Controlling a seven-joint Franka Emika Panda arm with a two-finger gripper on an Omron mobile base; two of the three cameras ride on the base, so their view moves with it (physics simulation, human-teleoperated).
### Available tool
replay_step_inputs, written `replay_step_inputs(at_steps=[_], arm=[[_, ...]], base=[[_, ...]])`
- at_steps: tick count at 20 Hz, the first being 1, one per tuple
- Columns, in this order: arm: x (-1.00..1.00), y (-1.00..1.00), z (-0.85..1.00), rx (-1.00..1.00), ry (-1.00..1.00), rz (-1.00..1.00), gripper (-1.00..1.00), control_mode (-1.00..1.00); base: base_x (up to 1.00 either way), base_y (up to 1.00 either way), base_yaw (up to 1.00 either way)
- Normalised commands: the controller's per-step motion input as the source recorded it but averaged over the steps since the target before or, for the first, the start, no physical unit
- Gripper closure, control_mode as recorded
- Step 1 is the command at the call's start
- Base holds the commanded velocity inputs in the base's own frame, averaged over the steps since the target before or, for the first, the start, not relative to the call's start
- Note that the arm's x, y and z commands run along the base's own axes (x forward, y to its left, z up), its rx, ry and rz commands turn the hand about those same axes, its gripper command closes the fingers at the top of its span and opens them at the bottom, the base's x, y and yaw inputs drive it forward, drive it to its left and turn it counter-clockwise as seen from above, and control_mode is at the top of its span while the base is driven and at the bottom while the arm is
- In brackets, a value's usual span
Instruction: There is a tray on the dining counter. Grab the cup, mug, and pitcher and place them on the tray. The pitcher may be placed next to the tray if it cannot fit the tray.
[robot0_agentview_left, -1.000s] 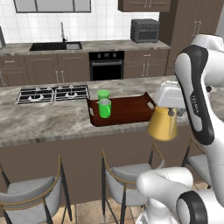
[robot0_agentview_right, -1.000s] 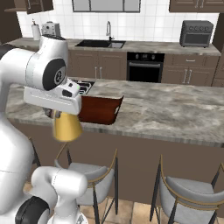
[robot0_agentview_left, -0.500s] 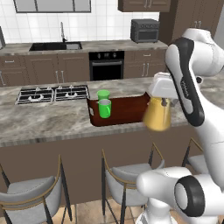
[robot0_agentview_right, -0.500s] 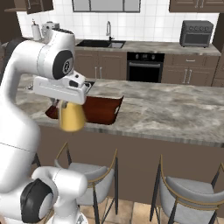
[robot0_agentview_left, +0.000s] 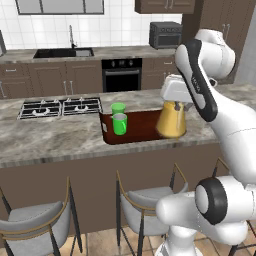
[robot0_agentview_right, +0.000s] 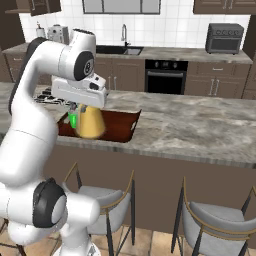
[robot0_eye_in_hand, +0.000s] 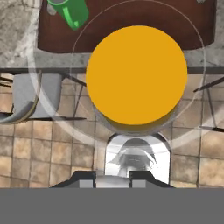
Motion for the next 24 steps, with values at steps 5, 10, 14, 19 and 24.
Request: replay_step_inputs(at_steps=[5, 10, 14, 19, 24], arm=[[0.65, 0.0, 0.0, 0.0, 0.0, 0.0, 1.0, -1.0], [0.56, 0.0, 0.0, 0.0, 0.0, 0.0, 1.0, -1.0], [0.52, 0.0, 0.0, 0.0, 0.0, 0.0, 1.0, -1.0], [0.44, 0.0, 0.0, 0.01, 0.0, 0.0, 1.0, -1.0], [0.51, 0.0, 0.0, 0.0, 0.0, 0.0, 1.0, -1.0]], base=[[0.0, 0.0, 0.0], [0.0, 0.0, 0.0], [0.0, 0.0, 0.0], [0.0, 0.0, 0.0], [0.0, 0.0, 0.0]])
